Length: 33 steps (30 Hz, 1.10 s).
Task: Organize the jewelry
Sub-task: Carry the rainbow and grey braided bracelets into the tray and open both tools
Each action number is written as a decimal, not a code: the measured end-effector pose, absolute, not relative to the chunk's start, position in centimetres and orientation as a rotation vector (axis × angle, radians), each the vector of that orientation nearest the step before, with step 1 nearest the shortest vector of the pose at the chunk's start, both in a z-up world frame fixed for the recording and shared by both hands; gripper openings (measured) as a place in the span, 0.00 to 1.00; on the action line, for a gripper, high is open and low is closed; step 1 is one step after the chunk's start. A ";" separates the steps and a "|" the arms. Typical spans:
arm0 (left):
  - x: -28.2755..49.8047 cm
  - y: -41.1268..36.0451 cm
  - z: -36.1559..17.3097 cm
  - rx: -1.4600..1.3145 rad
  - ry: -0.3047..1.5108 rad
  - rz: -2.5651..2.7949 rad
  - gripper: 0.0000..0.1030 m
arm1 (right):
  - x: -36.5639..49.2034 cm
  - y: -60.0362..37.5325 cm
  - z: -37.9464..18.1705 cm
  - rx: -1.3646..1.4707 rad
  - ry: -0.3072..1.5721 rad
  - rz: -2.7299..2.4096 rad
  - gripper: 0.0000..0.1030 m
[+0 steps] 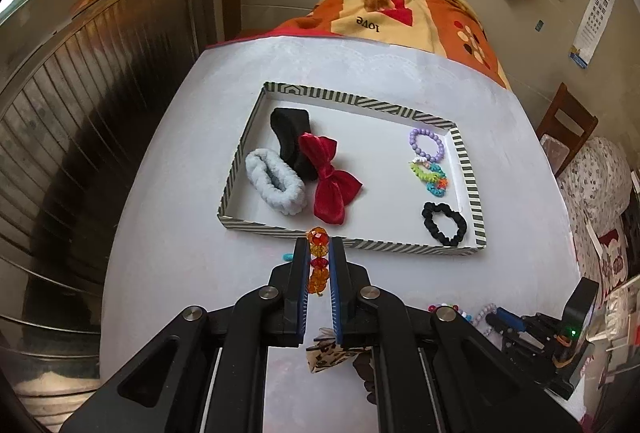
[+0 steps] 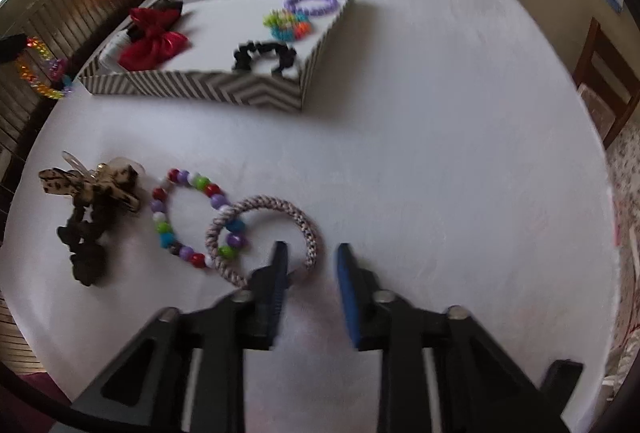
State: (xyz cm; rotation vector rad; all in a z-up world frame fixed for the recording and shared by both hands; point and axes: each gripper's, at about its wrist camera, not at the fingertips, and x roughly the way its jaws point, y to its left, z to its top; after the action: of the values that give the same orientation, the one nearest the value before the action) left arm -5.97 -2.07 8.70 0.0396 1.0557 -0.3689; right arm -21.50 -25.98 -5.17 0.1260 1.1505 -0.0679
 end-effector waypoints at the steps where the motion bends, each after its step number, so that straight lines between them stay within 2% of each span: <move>1: -5.9 -2.2 8.7 0.041 1.056 -0.368 0.00 | -21.5 -26.1 -5.3 0.130 1.159 -0.063 0.08; 9: -5.0 -3.7 9.9 0.055 1.040 -0.391 0.00 | -21.9 -27.4 0.2 0.185 1.036 -0.052 0.07; 17: -2.7 -7.0 11.0 0.111 1.012 -0.412 0.00 | -18.6 -27.5 4.1 0.190 0.970 -0.019 0.07; 33: 4.4 -12.7 9.0 0.239 1.009 -0.409 0.00 | -9.2 -24.5 2.6 0.158 1.013 0.056 0.07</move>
State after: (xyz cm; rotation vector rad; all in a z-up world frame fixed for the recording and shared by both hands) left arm 4.44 -12.70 9.05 0.2394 1.0091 -0.4093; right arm -9.24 -24.52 2.62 0.1578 1.0130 0.0562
